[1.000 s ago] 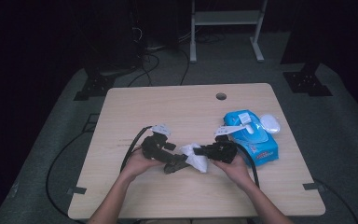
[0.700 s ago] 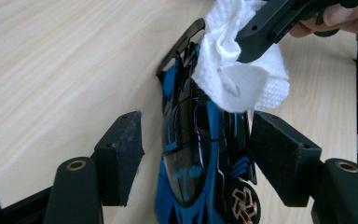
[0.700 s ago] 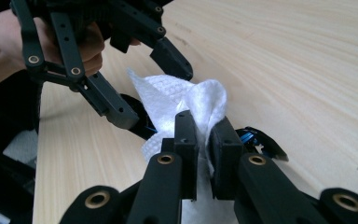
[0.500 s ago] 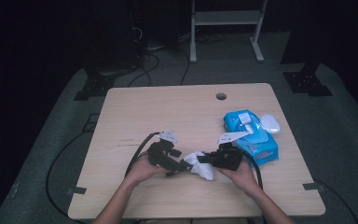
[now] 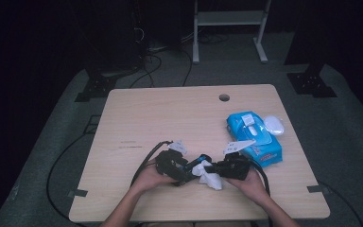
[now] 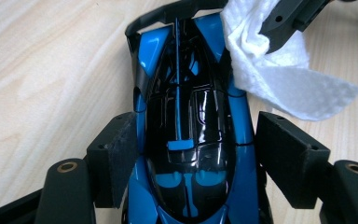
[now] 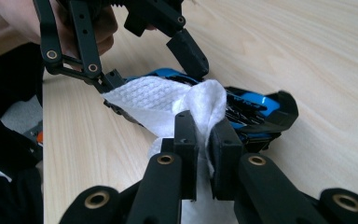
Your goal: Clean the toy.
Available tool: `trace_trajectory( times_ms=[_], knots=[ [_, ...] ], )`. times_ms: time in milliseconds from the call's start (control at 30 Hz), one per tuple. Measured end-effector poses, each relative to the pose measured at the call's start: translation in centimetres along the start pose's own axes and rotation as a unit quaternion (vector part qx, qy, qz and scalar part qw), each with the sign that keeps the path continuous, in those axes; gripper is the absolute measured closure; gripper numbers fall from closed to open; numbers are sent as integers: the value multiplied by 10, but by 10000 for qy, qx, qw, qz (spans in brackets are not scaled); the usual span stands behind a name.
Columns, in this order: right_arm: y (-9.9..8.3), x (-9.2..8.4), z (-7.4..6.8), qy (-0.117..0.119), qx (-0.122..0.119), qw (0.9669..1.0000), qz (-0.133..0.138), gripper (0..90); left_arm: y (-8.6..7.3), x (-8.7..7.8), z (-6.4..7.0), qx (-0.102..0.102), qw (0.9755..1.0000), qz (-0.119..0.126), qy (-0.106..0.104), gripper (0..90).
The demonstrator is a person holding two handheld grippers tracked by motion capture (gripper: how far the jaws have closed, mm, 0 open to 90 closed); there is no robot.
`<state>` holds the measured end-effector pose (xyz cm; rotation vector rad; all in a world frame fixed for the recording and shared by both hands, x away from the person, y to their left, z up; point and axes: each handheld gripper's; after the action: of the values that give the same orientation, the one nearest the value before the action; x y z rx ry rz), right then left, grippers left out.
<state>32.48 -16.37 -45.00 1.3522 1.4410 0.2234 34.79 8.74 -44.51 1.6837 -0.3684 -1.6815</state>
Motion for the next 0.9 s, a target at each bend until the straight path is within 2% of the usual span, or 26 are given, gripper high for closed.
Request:
trace_trajectory(
  times_ms=[100,367,467,500,533,633,733,900],
  knots=[
    [-2,0,1,-4,15,10000,-28,824,0,0,2,9,10000,5,39,310],
    [-6,1,1,-64,-14,9999,-92,824,1,2,9,251,9993,-76,259,308],
    [-8,2,1,-135,-39,9997,-187,823,2,1,11,288,9993,-72,247,307],
    [-10,3,1,-180,-61,9995,-236,822,3,1,12,292,9991,-45,303,307],
    [-11,4,1,-238,-76,9993,-275,822,4,1,13,294,9985,-119,445,276],
    [-12,4,3,-216,-24,9994,-264,822,4,3,12,326,9984,-171,423,274],
    [-12,2,3,-246,-86,9992,-292,821,5,6,12,315,9982,-253,435,254],
    [-12,-14,5,-266,18,9996,-99,822,12,12,14,418,9968,-461,499,214]
  ],
)
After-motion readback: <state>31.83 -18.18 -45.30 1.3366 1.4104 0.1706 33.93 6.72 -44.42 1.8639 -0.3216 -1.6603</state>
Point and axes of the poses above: each handheld gripper's, and its own axes: x roughly forward along the jaws, y roughly out of its top, z roughly to its right, and after that the axes turned 7 degrees about x, right-handed
